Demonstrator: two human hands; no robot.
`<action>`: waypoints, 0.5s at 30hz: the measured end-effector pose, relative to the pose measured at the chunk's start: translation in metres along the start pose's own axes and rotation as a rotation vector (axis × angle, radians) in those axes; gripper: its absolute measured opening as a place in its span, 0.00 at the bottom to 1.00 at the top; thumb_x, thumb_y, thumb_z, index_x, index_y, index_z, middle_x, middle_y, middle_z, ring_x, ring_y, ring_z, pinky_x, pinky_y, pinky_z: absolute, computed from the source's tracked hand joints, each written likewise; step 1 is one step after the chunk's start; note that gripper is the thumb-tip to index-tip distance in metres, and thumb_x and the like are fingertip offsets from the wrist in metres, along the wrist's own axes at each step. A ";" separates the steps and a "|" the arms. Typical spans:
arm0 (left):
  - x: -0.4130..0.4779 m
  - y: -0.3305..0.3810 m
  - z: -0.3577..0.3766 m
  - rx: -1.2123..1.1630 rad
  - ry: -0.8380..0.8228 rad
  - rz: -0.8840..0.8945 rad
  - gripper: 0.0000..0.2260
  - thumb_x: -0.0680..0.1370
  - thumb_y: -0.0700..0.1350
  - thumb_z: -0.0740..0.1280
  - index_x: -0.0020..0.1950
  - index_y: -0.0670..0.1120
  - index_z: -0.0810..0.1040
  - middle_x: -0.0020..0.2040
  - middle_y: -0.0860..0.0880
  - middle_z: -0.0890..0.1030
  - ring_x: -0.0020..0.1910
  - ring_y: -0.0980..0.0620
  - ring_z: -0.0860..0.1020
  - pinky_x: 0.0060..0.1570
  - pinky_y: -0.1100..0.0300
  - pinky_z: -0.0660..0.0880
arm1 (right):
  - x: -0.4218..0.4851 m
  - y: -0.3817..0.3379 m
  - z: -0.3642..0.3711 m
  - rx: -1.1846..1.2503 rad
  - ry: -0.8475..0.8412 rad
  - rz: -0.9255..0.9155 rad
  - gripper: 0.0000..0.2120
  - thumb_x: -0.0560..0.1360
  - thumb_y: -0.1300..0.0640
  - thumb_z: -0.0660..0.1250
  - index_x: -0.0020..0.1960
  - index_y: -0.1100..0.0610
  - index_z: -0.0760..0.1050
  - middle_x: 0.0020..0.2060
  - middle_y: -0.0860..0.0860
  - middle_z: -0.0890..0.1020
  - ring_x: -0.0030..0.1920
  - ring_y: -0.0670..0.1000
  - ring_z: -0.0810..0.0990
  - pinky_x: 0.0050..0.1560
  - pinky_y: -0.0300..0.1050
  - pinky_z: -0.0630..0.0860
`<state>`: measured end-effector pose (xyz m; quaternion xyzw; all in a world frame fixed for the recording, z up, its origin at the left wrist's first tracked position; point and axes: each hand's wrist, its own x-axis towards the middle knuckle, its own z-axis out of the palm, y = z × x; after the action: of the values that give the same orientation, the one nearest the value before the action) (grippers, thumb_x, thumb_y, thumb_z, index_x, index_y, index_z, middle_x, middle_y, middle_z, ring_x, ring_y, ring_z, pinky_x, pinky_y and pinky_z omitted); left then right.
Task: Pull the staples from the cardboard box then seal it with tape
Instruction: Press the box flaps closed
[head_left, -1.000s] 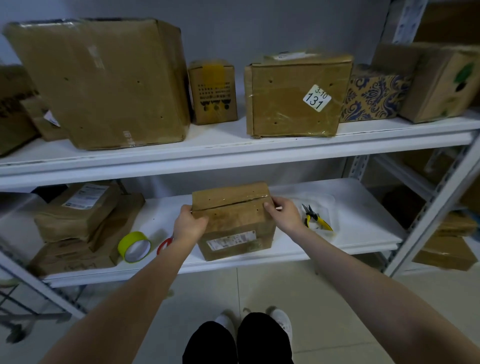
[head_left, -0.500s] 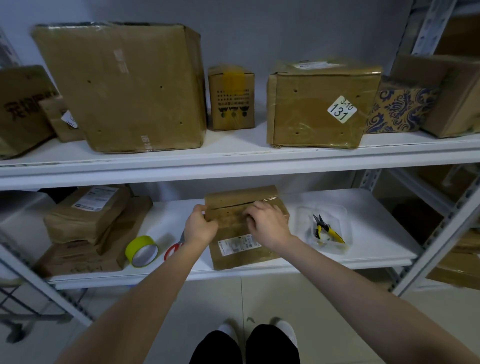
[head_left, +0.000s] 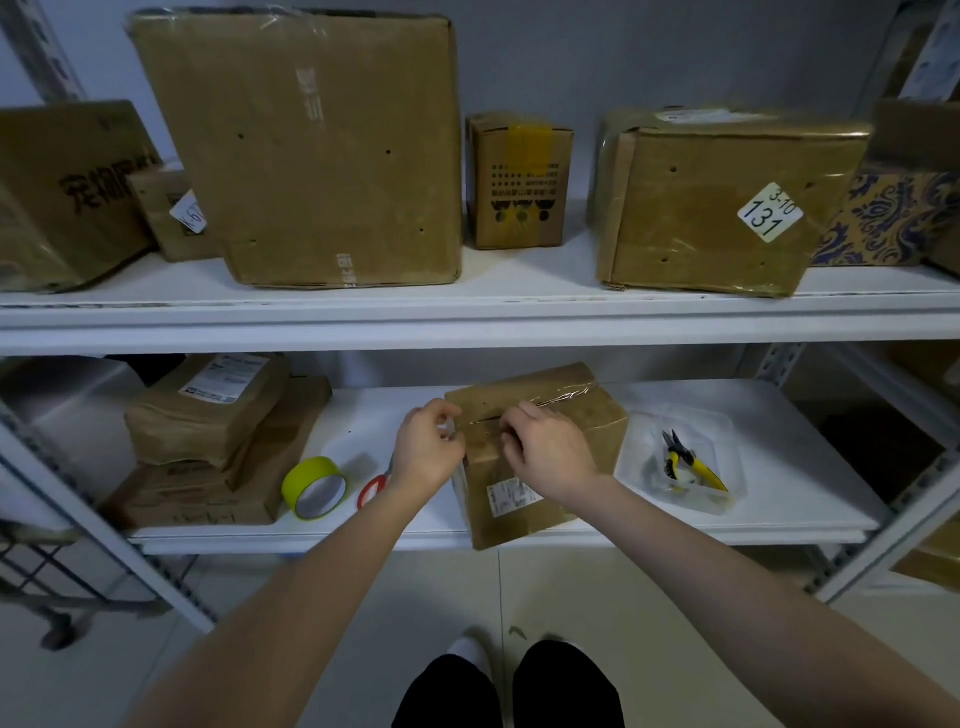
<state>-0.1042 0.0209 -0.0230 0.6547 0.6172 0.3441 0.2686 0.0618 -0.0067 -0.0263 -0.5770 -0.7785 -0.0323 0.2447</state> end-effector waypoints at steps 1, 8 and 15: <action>-0.002 -0.001 0.000 0.077 0.002 0.086 0.09 0.76 0.43 0.67 0.56 0.50 0.77 0.57 0.48 0.75 0.52 0.49 0.77 0.48 0.59 0.76 | -0.001 0.001 0.000 0.003 -0.009 0.006 0.08 0.76 0.56 0.61 0.51 0.57 0.77 0.45 0.52 0.79 0.43 0.56 0.78 0.38 0.43 0.69; -0.013 0.010 -0.013 0.596 -0.194 0.437 0.13 0.81 0.49 0.57 0.63 0.55 0.75 0.59 0.49 0.72 0.51 0.48 0.76 0.52 0.56 0.74 | -0.003 0.004 -0.009 0.050 -0.055 0.021 0.09 0.77 0.55 0.61 0.53 0.56 0.78 0.48 0.50 0.79 0.42 0.56 0.80 0.36 0.45 0.74; -0.019 0.015 -0.012 0.705 -0.171 0.461 0.13 0.82 0.49 0.55 0.64 0.55 0.71 0.61 0.48 0.71 0.50 0.46 0.77 0.51 0.56 0.72 | -0.011 0.005 -0.014 0.188 0.021 0.010 0.09 0.74 0.62 0.63 0.53 0.57 0.78 0.49 0.50 0.78 0.45 0.52 0.78 0.40 0.42 0.72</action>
<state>-0.1037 0.0002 -0.0062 0.8534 0.5099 0.1079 -0.0053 0.0732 -0.0200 -0.0200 -0.5550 -0.7727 0.0363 0.3060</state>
